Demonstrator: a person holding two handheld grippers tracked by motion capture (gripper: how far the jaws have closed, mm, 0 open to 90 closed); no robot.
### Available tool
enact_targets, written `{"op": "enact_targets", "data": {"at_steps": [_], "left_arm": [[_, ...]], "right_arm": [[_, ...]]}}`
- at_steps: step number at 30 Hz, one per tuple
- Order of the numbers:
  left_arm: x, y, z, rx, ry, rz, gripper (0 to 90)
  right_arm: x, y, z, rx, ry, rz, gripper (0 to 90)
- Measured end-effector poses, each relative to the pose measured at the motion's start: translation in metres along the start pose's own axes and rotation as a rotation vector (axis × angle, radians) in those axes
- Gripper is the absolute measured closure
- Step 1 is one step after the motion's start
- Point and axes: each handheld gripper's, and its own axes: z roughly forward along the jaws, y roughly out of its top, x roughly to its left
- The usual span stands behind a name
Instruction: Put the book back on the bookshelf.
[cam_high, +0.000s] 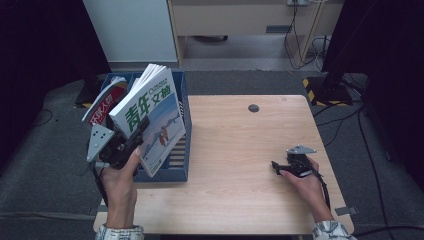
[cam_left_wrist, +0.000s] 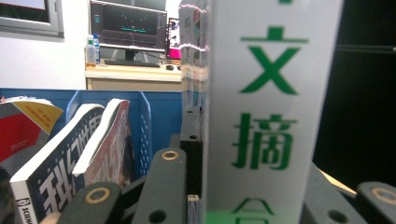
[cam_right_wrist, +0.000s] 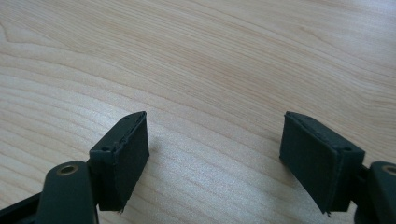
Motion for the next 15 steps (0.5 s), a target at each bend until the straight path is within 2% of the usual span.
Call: {"op": "enact_targets", "data": {"at_steps": [6, 15], "left_arm": [[0.0023, -0.0035, 0.0047, 0.008, 0.017, -0.008, 73.8], [-0.0012, -0.0031, 0.0076, 0.013, 0.040, 0.024, 73.8]], "right_arm": [[0.0000, 0.0000, 0.0000, 0.001, 0.000, 0.002, 24.0], [0.0000, 0.0000, 0.0000, 0.001, 0.000, 0.002, 24.0]]}}
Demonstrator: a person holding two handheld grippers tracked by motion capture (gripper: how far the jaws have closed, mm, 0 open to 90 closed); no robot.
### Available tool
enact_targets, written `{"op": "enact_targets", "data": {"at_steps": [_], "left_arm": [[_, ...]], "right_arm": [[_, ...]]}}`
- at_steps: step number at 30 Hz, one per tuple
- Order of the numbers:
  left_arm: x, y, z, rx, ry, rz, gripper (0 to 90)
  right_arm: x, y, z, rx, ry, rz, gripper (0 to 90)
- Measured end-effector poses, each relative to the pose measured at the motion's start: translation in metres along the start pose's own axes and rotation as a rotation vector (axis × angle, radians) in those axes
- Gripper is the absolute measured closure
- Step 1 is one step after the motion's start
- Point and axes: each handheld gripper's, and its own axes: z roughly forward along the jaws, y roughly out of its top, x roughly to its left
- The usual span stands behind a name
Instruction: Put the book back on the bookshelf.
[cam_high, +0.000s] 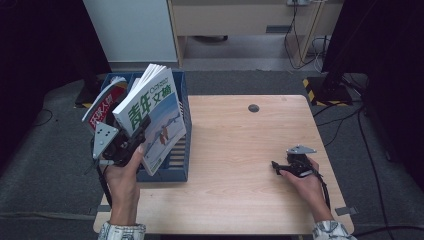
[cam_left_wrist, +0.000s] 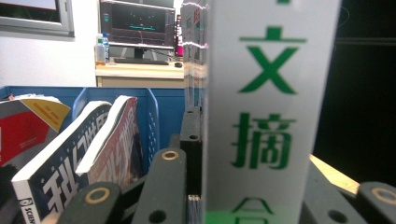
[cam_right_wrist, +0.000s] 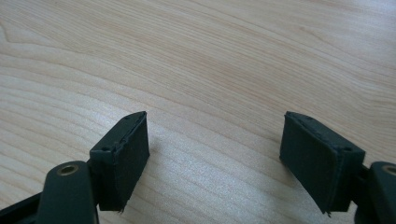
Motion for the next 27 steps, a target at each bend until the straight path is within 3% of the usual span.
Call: {"op": "enact_targets", "data": {"at_steps": [15, 27], "left_arm": [[0.0073, 0.0005, -0.0021, -0.005, 0.030, -0.023, 73.8], [0.0069, 0.0008, -0.0002, -0.002, 0.023, -0.024, 73.8]], "right_arm": [[-0.0001, 0.0000, 0.0000, 0.000, 0.001, 0.001, 24.0], [0.0000, 0.0000, -0.0001, 0.001, 0.002, 0.003, 24.0]]}}
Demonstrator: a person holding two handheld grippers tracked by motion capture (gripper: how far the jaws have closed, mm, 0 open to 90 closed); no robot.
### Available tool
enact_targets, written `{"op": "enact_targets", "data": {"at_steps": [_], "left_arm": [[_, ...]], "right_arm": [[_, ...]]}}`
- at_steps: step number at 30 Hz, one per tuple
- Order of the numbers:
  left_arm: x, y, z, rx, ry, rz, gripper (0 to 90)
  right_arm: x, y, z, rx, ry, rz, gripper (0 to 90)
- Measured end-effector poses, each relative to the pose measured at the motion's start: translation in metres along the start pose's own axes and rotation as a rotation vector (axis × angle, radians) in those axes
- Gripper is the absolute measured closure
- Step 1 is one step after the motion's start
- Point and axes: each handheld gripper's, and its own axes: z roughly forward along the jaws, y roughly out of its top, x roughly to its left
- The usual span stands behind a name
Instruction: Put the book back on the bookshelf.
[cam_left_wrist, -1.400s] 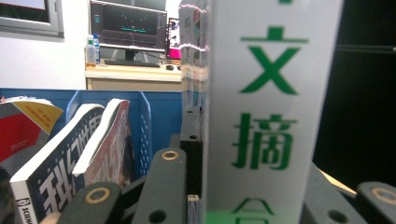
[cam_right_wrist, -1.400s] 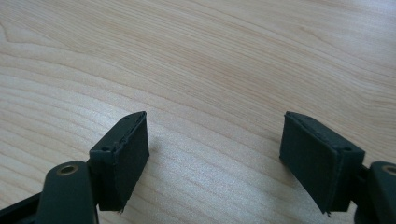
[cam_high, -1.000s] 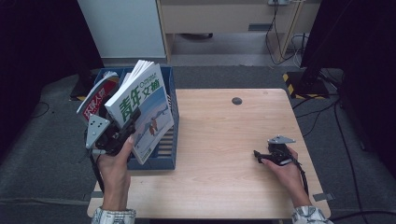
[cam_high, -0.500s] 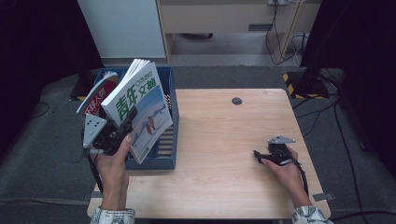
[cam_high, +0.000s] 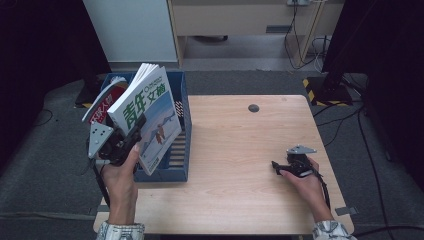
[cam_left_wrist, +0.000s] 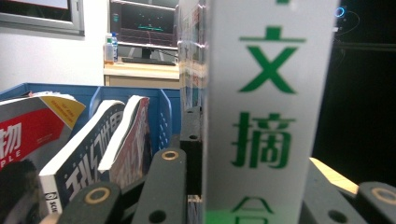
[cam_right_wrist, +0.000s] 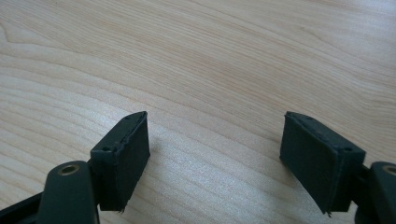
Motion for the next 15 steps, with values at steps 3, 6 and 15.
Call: {"op": "enact_targets", "data": {"at_steps": [3, 6, 15], "left_arm": [[-0.003, 0.001, 0.007, -0.002, -0.003, -0.006, 73.8], [-0.008, 0.003, 0.014, -0.003, 0.000, -0.005, 73.8], [-0.019, -0.002, 0.034, 0.001, 0.009, -0.011, 73.8]], "right_arm": [[-0.001, 0.000, 0.000, -0.002, -0.001, -0.004, 24.0], [-0.001, 0.000, 0.000, -0.002, -0.001, -0.003, 24.0], [-0.001, 0.000, 0.000, -0.002, 0.001, -0.003, 24.1]]}}
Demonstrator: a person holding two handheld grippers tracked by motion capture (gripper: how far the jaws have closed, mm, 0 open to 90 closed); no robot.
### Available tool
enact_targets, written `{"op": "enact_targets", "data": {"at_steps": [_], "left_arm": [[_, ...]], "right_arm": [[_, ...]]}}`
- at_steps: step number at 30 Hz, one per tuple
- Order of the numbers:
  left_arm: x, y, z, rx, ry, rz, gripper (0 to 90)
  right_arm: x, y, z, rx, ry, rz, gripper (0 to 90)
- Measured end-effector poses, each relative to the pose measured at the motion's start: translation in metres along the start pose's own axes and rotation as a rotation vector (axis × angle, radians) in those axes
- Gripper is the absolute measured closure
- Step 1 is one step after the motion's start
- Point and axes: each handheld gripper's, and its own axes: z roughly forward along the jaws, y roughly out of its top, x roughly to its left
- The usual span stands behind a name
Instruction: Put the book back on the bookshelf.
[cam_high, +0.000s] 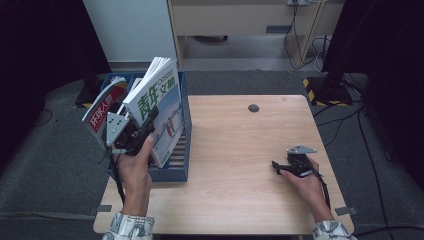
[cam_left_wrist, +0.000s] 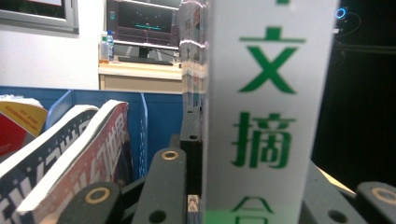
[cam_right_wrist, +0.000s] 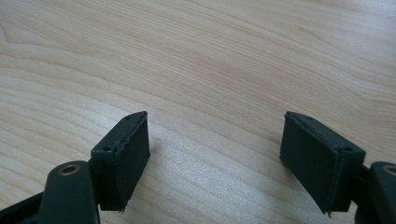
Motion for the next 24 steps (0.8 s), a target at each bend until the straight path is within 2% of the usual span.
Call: {"op": "enact_targets", "data": {"at_steps": [8, 12, 20, 24], "left_arm": [[-0.002, -0.010, 0.008, -0.005, 0.013, -0.012, 73.8], [-0.004, -0.013, 0.012, 0.005, 0.019, 0.007, 73.8], [-0.006, -0.017, 0.023, 0.006, 0.007, 0.005, 73.7], [-0.003, -0.019, 0.028, 0.011, 0.006, 0.017, 73.8]], "right_arm": [[0.000, 0.000, 0.000, 0.000, -0.002, 0.004, 24.1], [0.000, 0.000, 0.000, 0.000, -0.002, 0.004, 24.1], [0.000, 0.000, 0.000, 0.001, -0.001, 0.008, 24.1], [-0.001, 0.000, 0.000, 0.000, -0.001, 0.006, 24.2]]}}
